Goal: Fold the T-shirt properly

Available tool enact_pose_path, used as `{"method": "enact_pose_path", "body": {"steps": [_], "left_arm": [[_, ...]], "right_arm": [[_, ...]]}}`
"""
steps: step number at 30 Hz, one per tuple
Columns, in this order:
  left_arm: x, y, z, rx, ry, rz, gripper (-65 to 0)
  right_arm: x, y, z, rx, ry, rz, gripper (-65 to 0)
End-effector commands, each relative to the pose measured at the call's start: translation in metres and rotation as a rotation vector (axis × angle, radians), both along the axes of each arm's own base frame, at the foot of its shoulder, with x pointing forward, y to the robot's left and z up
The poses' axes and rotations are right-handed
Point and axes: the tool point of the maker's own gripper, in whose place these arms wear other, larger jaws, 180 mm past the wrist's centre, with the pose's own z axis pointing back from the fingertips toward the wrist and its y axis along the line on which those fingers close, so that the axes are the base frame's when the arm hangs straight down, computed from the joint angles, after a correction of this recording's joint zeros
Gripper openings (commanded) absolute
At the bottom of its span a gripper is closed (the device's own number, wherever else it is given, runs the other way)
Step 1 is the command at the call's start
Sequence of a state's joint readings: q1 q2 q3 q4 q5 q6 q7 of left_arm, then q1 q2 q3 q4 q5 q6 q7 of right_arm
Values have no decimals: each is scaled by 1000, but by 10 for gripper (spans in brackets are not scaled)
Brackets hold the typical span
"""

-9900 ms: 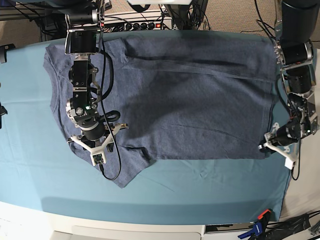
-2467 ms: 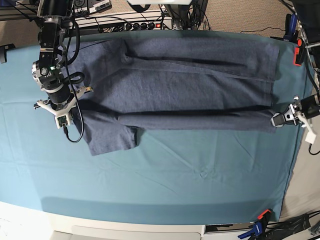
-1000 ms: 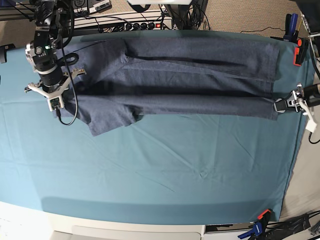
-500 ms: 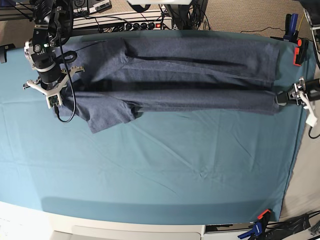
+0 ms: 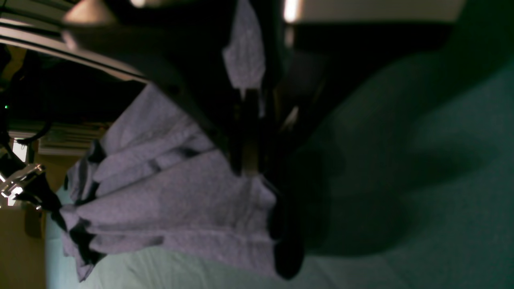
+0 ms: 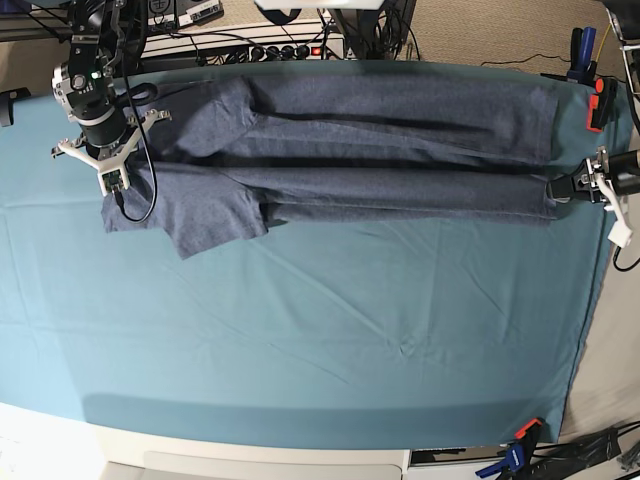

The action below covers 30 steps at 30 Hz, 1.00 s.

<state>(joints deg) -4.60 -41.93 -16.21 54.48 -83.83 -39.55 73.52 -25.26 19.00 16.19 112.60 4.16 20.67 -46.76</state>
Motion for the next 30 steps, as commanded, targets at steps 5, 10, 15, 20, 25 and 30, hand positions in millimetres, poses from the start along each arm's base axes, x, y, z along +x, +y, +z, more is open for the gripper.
{"method": "enact_pose_path", "body": {"steps": [5, 10, 15, 20, 25, 30], "left_arm": [[9, 14, 17, 27, -45, 1, -650], [8, 18, 19, 38, -44, 1, -650], [8, 17, 18, 35, -42, 1, -650], [-5, 16, 10, 38, -12, -6, -650], [-17, 12, 4, 44, 8, -25, -650], [-16, 9, 8, 51, -8, -42, -650]], "right_arm": [[3, -8, 10, -32, -22, -10, -650], [0, -8, 8, -32, -10, -13, -650], [-5, -8, 5, -32, 4, -13, -650], [-9, -8, 2, -32, 19, -14, -650], [-9, -8, 2, -33, 19, -14, -650], [-9, -8, 2, -33, 19, -14, -650]]}}
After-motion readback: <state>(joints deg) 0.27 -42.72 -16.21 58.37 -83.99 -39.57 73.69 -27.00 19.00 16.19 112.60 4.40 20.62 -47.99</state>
